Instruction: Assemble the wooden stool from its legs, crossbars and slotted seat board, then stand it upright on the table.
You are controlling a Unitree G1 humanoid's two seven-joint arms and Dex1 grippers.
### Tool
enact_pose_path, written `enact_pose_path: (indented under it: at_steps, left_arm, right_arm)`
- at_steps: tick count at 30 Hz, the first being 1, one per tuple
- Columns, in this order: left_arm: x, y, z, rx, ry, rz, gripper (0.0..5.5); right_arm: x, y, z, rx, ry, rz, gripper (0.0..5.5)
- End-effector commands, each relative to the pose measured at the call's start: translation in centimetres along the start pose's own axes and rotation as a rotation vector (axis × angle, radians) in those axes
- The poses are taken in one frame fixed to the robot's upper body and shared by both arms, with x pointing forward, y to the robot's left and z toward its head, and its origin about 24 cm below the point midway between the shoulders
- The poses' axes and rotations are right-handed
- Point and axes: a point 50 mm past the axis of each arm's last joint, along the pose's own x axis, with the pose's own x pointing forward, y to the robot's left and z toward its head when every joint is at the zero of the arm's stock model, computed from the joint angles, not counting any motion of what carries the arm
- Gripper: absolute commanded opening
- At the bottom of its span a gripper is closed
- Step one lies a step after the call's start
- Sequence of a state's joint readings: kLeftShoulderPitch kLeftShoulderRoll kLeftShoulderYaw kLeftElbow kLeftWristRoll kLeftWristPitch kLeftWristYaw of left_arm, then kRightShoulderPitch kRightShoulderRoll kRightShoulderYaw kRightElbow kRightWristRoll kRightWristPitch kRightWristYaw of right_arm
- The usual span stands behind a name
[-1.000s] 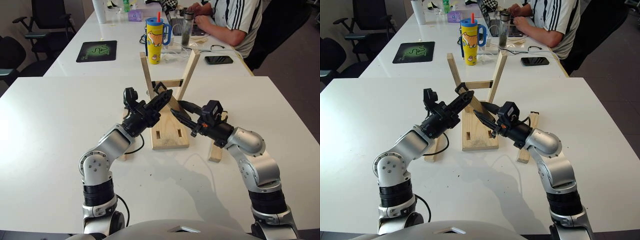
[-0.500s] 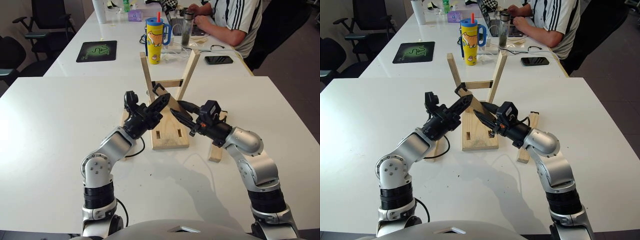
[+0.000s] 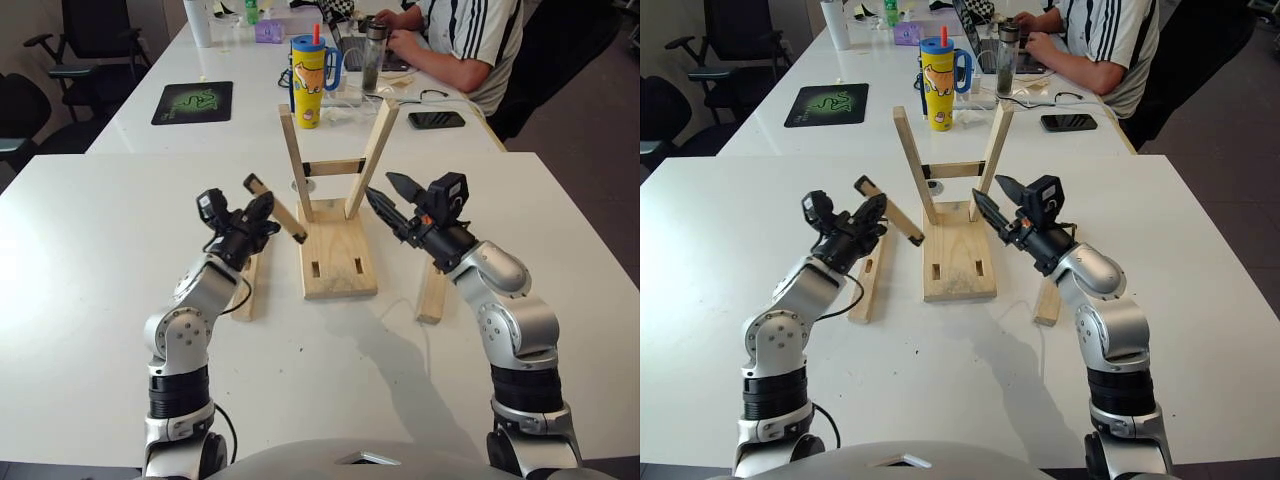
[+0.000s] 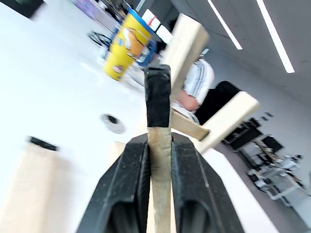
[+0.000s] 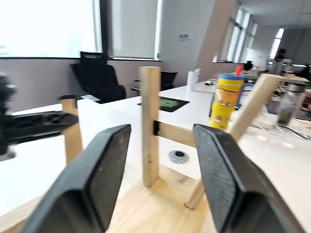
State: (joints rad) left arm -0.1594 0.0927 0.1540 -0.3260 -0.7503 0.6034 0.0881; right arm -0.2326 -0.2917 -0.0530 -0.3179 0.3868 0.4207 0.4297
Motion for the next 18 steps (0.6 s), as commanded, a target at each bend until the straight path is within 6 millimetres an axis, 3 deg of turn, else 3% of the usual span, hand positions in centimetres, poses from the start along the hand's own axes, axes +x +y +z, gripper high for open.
enact_pose_path:
  at_steps: [1, 18]
  left_arm:
    - [-1.5, 1.9, -0.1, 0.209, -0.062, 0.14, 0.42]
    - [-1.6, 3.5, -2.2, 0.307, -0.074, 0.189, 0.42]
  right_arm:
    - [-0.7, -0.9, -1.4, 0.012, 0.044, -0.124, 2.36]
    - [-1.4, -0.3, -2.8, 0.037, 0.069, -0.183, 2.36]
